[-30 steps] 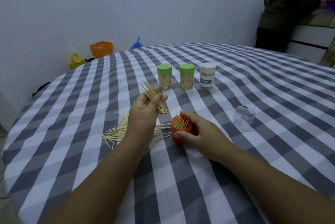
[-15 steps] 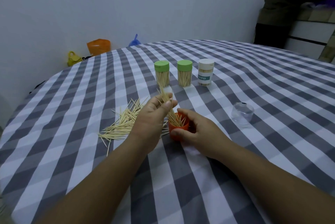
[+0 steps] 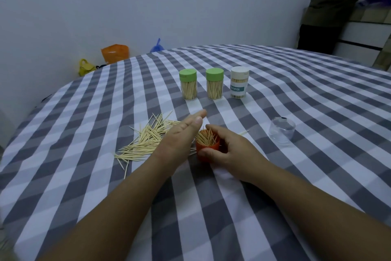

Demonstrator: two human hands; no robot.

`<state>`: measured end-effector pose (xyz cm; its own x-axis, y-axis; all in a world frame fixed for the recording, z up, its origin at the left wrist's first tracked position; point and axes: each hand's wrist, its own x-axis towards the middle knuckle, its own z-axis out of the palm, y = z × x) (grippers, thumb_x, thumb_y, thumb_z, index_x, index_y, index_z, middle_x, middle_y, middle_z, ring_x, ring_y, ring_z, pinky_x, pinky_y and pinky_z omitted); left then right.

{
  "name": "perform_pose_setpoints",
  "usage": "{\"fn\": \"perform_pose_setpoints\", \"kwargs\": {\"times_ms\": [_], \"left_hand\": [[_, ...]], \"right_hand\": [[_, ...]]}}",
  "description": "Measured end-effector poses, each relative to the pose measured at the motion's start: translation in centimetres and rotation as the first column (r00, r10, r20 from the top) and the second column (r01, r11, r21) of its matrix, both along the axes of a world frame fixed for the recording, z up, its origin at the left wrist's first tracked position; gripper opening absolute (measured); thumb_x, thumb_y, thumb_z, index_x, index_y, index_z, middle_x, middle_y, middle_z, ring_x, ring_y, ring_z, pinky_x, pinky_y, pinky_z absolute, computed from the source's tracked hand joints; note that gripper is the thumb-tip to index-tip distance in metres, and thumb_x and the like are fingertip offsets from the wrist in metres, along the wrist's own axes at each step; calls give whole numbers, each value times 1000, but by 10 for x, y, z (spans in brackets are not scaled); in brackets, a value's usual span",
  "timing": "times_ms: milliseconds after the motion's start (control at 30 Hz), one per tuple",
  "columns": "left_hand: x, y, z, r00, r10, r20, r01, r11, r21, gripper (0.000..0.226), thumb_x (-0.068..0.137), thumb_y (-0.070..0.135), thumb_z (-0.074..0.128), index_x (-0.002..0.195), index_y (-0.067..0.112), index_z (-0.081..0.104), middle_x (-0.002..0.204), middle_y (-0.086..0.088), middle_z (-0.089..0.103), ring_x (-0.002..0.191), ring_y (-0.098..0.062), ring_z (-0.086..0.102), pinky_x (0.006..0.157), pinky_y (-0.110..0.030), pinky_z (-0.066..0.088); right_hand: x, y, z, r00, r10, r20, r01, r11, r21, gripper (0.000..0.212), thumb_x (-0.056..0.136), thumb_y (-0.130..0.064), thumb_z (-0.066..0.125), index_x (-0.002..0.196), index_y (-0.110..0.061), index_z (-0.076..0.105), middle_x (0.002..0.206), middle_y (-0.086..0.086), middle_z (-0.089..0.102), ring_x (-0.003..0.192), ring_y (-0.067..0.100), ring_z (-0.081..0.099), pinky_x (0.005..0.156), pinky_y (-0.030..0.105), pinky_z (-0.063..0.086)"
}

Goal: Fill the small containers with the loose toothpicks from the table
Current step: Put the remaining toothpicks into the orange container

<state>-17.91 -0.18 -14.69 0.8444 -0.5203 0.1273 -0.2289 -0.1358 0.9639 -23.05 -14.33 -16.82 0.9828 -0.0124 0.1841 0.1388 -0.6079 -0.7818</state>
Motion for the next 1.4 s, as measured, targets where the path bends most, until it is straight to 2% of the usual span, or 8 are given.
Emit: {"fn": "perform_pose_setpoints", "kwargs": {"times_ms": [67, 133, 267, 367, 533, 800, 1133, 1400], "left_hand": [[-1, -1, -3, 992, -85, 96, 62, 974, 218, 48, 101, 42, 27, 147, 29, 31, 152, 9, 29, 143, -5, 20, 118, -32, 19], [-1, -3, -5, 988, -111, 102, 80, 960, 269, 52, 101, 45, 25, 150, 29, 21, 156, 7, 22, 144, -10, 16, 120, -34, 14], [3, -5, -5, 992, -37, -118, 36, 999, -13, 71, 84, 72, 29, 145, 36, 33, 153, 15, 30, 134, 4, 23, 117, -36, 16], [4, -7, -4, 997, -21, -74, 26, 998, 58, 61, 89, 61, 25, 138, 29, 46, 146, 14, 40, 130, 1, 29, 107, -27, 19], [12, -29, -7, 991, 1, 136, -59, 905, 421, 32, 97, 32, 49, 122, 18, 63, 124, 2, 63, 105, -8, 53, 91, -25, 41], [29, -81, -18, 870, -168, 464, -264, 635, 726, 32, 94, 42, 50, 124, 35, 60, 114, 2, 60, 109, -19, 51, 95, -40, 40], [35, -55, -3, 784, -388, 484, -283, 469, 836, 25, 97, 42, 44, 109, 28, 62, 105, 4, 65, 102, -17, 56, 96, -41, 30], [48, 36, 16, 865, -331, 378, -229, 409, 883, 21, 91, 43, 57, 106, 34, 69, 103, 13, 62, 101, -10, 49, 93, -36, 29]], "right_hand": [[1, 0, 0, 1000, -2, 8, 1, 1000, 8, 56, 87, -32, 65, 138, -28, 44, 123, -8, 59, 111, 9, 56, 93, 23, 47], [1, -2, 2, 1000, 9, -23, -9, 1000, -5, 57, 86, -33, 66, 138, -28, 43, 125, -8, 58, 112, 10, 55, 95, 26, 46], [0, -20, 14, 985, 41, -165, -47, 998, -36, 64, 79, -35, 73, 136, -28, 45, 126, -12, 55, 113, 7, 54, 100, 26, 44], [-3, -36, 23, 966, 25, -256, -28, 1000, -9, 64, 73, -32, 78, 130, -33, 50, 122, -10, 58, 110, 7, 56, 99, 31, 47], [-9, -62, 32, 939, 4, -343, 17, 998, 56, 51, 73, -23, 79, 114, -38, 53, 114, -9, 60, 104, 9, 58, 94, 29, 49], [-10, -82, 31, 934, -33, -356, 77, 991, 112, 61, 73, -17, 80, 127, -24, 53, 117, -2, 63, 107, 15, 61, 98, 36, 49], [-8, -55, 26, 958, -55, -281, 72, 996, 50, 51, 79, -26, 74, 123, -35, 49, 118, -9, 56, 105, 8, 55, 93, 26, 48], [3, -23, 27, 965, -21, -260, 19, 1000, -11, 64, 82, -31, 71, 139, -31, 41, 130, -6, 51, 113, 12, 51, 93, 26, 46]]}}
